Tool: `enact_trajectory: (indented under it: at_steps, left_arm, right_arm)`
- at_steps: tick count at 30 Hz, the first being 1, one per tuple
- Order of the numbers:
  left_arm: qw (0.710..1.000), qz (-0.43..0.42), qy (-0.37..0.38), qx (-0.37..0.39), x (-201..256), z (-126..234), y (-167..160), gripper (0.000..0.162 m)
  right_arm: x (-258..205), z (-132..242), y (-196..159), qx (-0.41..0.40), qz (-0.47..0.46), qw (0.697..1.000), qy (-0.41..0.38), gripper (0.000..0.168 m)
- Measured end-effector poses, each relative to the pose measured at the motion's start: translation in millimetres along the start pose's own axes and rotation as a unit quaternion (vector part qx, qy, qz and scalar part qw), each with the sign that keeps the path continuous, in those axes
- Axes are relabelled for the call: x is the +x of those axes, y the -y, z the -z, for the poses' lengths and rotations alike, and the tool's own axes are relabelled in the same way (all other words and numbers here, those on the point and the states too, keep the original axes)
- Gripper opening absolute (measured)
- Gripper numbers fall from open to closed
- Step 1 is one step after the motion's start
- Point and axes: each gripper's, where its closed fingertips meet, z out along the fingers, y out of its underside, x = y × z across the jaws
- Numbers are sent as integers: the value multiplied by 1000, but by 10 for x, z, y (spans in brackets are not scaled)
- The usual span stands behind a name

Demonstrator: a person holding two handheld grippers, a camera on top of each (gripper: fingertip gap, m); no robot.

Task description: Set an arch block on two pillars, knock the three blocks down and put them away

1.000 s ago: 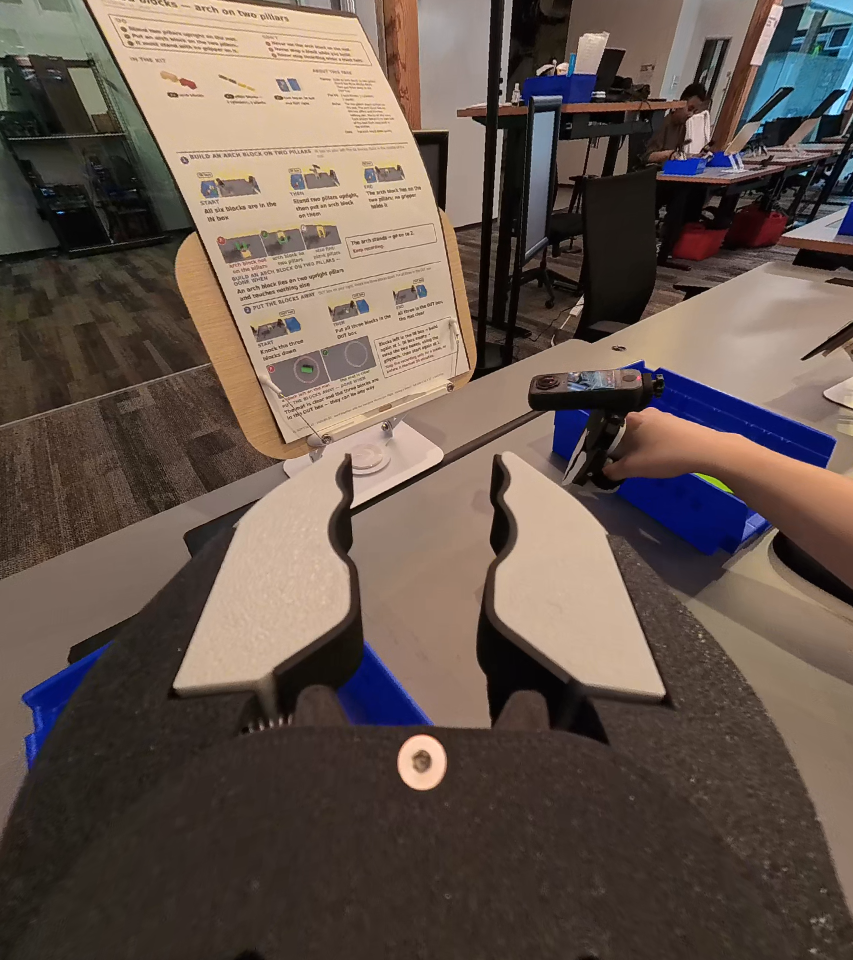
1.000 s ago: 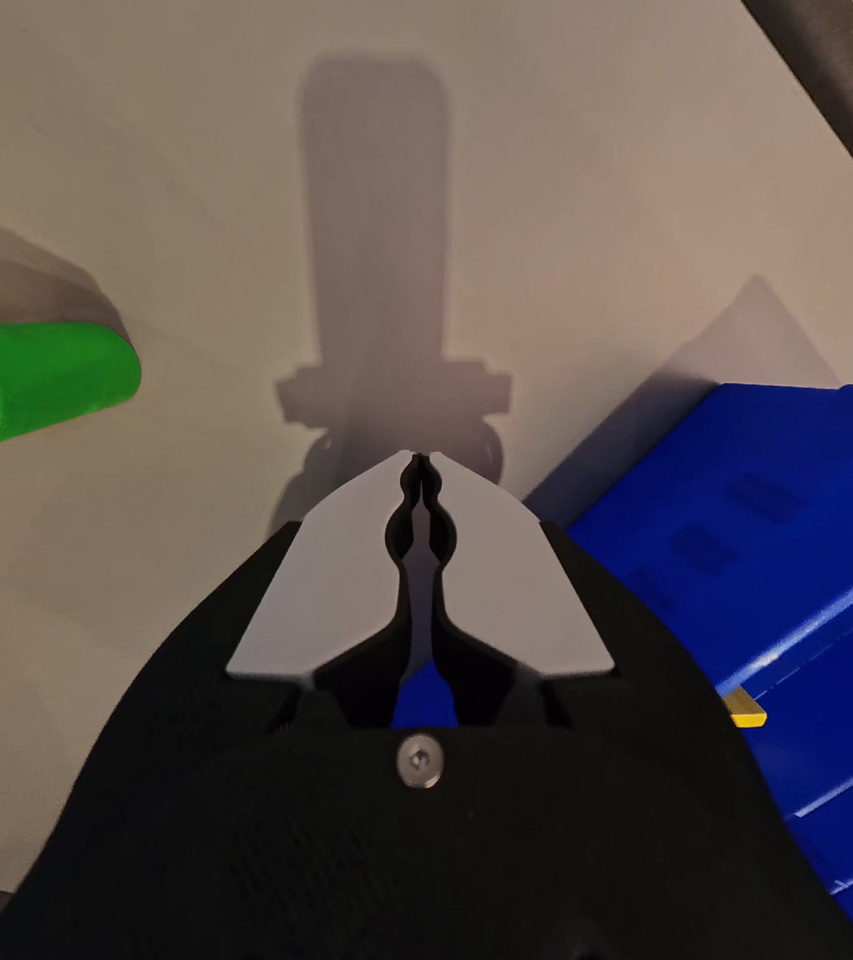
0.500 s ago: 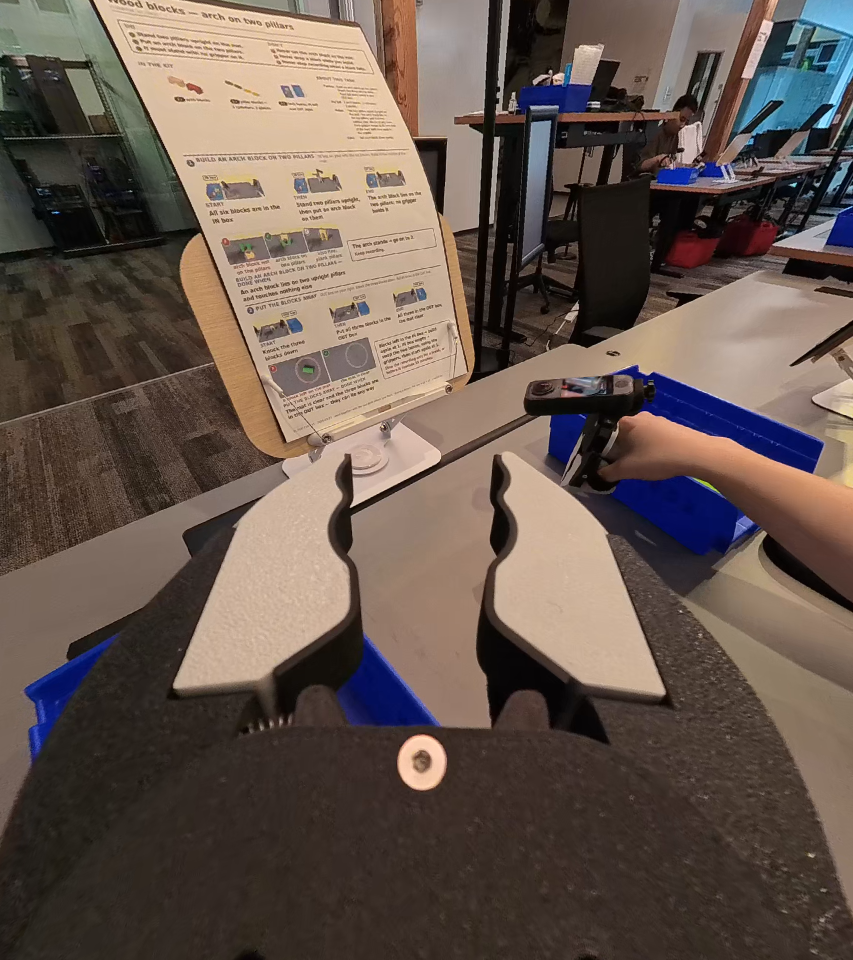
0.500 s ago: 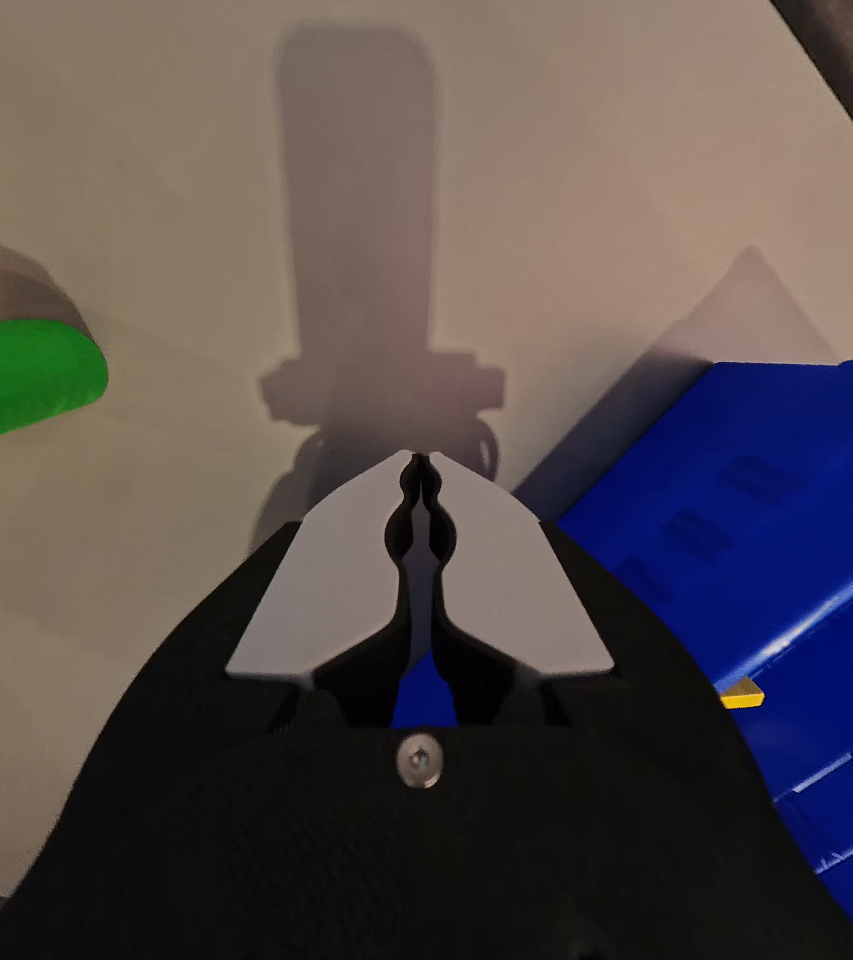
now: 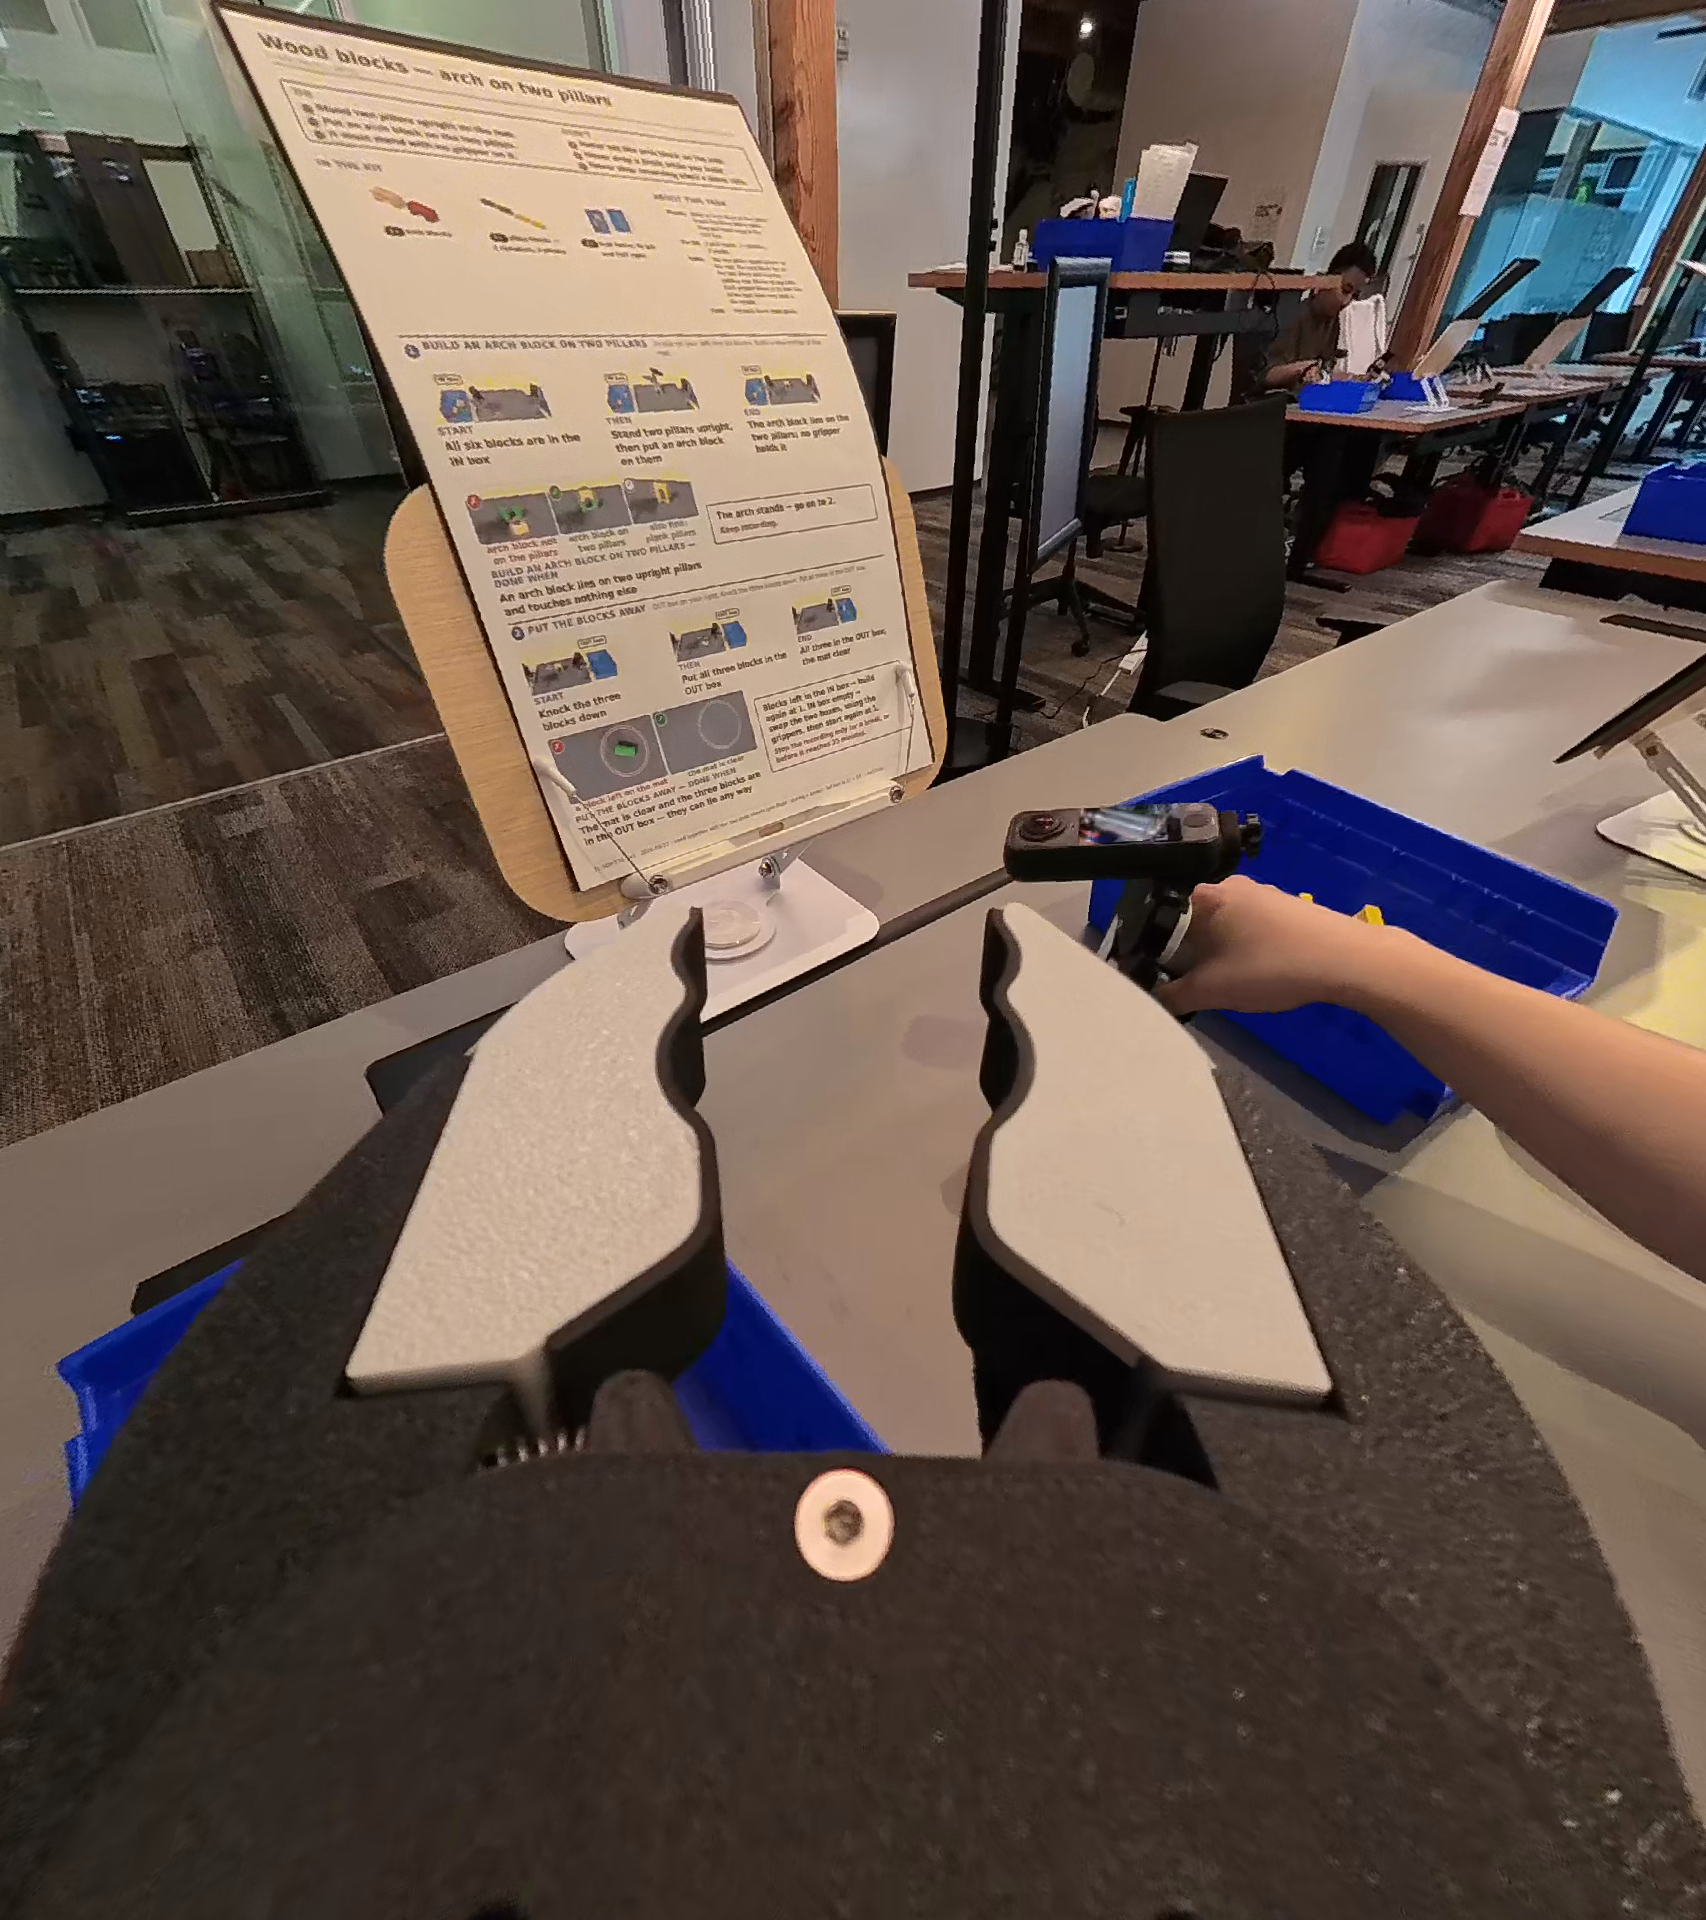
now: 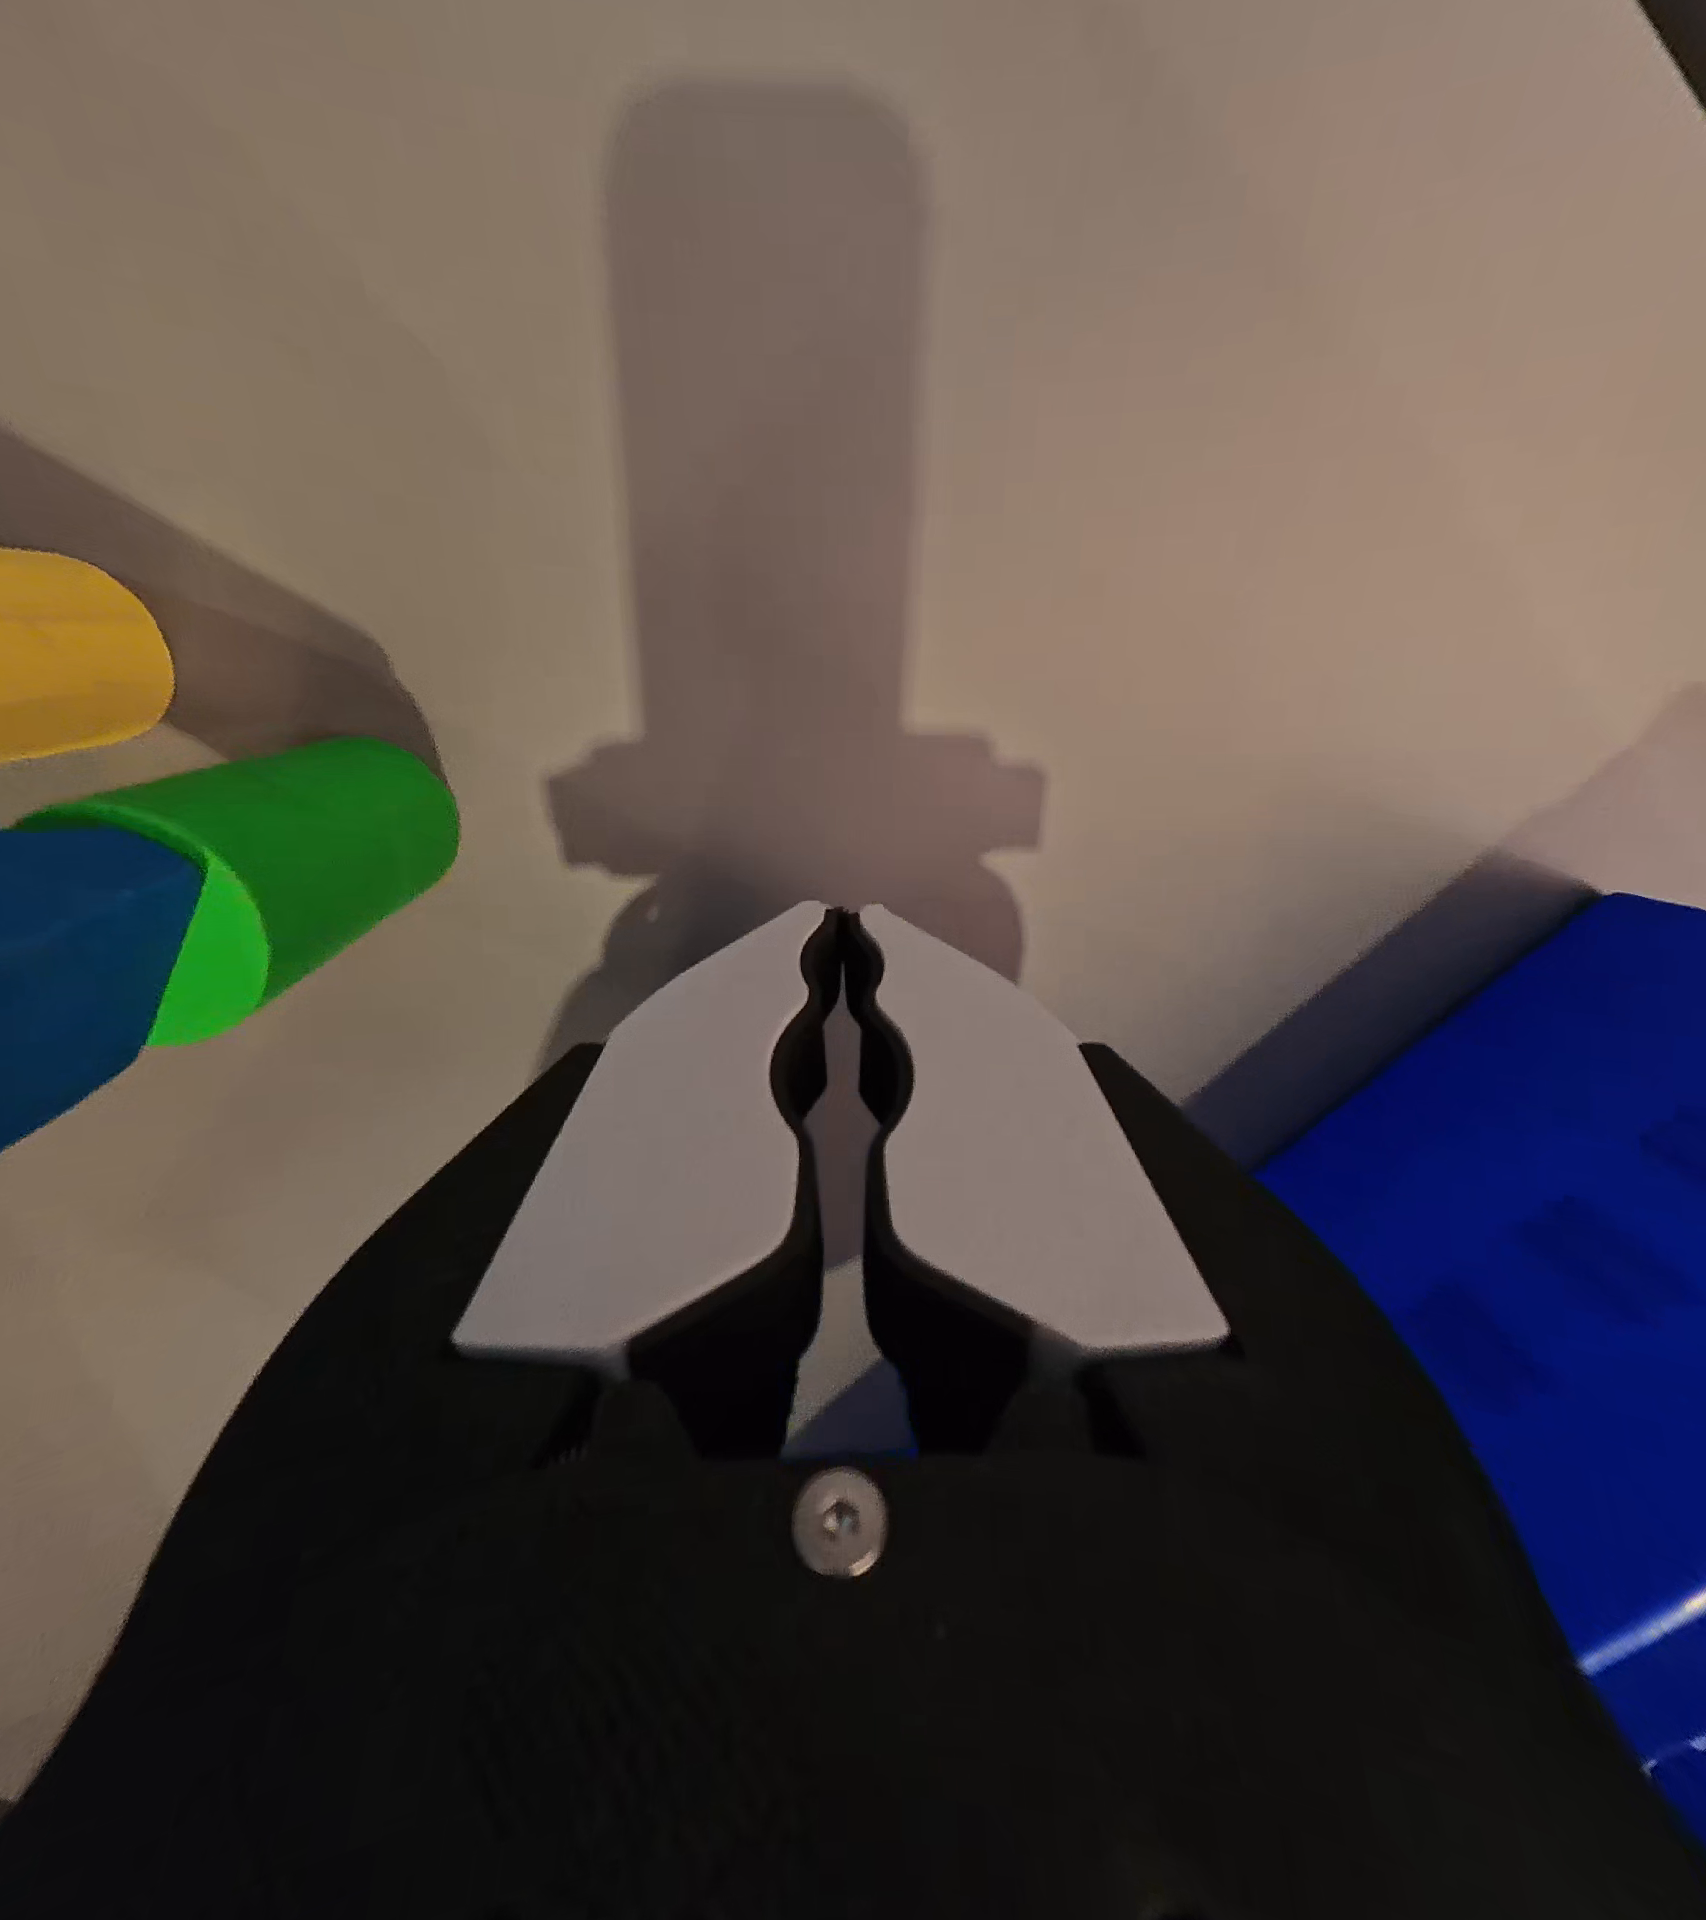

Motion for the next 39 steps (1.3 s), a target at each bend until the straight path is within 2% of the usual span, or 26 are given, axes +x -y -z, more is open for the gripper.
enact_trajectory:
  at_steps: [15,19,25,30,34,37,39]
  left_arm:
    - [1000,-1,-9,-6,25,25,-18,51]
    - [1000,-2,-8,-5,28,16,-14,51]
    - [1000,-9,-4,-24,49,-46,-79,51]
    - [999,-12,-6,-31,73,-62,-102,51]
    - [999,-13,-11,-34,100,-84,-112,52]
    - [999,-17,-16,-42,131,-102,-133,53]
    - [999,-20,-17,-44,156,-114,-133,53]
  right_arm:
    - [-198,19,62,4,5,1000,5,1]
    - [-647,124,297,32,53,998,9,1]
    - [-1604,331,667,67,178,982,9,1]
    - [-1768,596,758,119,198,973,-17,1]
    - [-1851,769,496,176,191,965,33,1]
    - [-1941,715,19,197,206,955,76,1]
    - [-1829,630,-277,205,197,957,60,1]
